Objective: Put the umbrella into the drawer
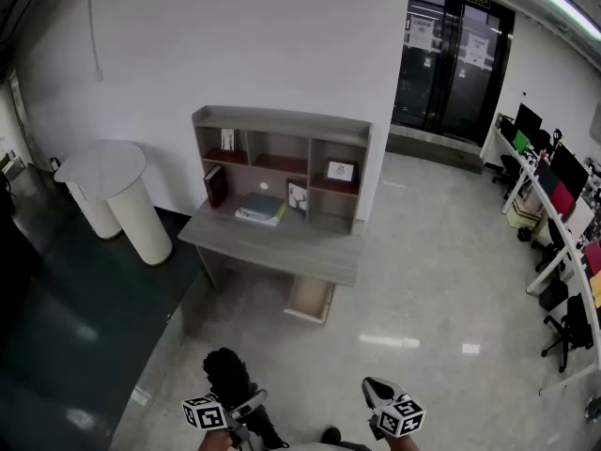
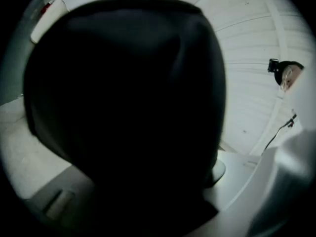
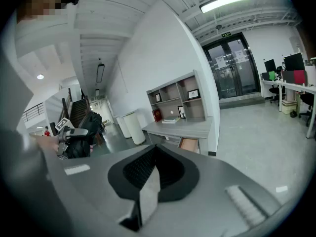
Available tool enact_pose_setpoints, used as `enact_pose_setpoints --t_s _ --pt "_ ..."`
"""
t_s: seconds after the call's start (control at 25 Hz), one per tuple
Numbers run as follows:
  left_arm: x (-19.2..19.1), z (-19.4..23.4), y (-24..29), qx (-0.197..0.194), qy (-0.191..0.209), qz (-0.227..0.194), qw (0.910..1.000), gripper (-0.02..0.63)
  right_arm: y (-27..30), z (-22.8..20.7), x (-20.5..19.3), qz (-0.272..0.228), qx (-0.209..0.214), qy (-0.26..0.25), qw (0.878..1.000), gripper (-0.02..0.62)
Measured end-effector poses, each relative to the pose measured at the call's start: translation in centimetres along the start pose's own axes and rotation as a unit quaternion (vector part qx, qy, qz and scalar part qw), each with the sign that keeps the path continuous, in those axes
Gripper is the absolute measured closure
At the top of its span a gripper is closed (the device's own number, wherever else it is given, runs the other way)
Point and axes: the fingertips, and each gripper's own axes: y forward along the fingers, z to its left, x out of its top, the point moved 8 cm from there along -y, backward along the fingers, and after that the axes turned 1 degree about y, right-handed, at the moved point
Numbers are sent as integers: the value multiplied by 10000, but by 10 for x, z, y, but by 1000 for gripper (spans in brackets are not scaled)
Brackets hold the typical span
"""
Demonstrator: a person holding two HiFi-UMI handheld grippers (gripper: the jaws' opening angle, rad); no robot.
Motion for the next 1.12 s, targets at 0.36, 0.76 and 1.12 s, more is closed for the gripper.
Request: enact_pose_setpoints --t_s 0.36,0.76,1.12 --pt "-1 -1 2 -21 -1 24 10000 365 -3 0 0 -16 -9 -4 10000 592" --pt "-11 -2 2 38 -73 35 10000 364 -8 -3 -4 -47 23 90 9999 591" --pt "-30 -15 13 165 -197 -41 9997 364 -22 -25 -12 -23 134 217 9997 591"
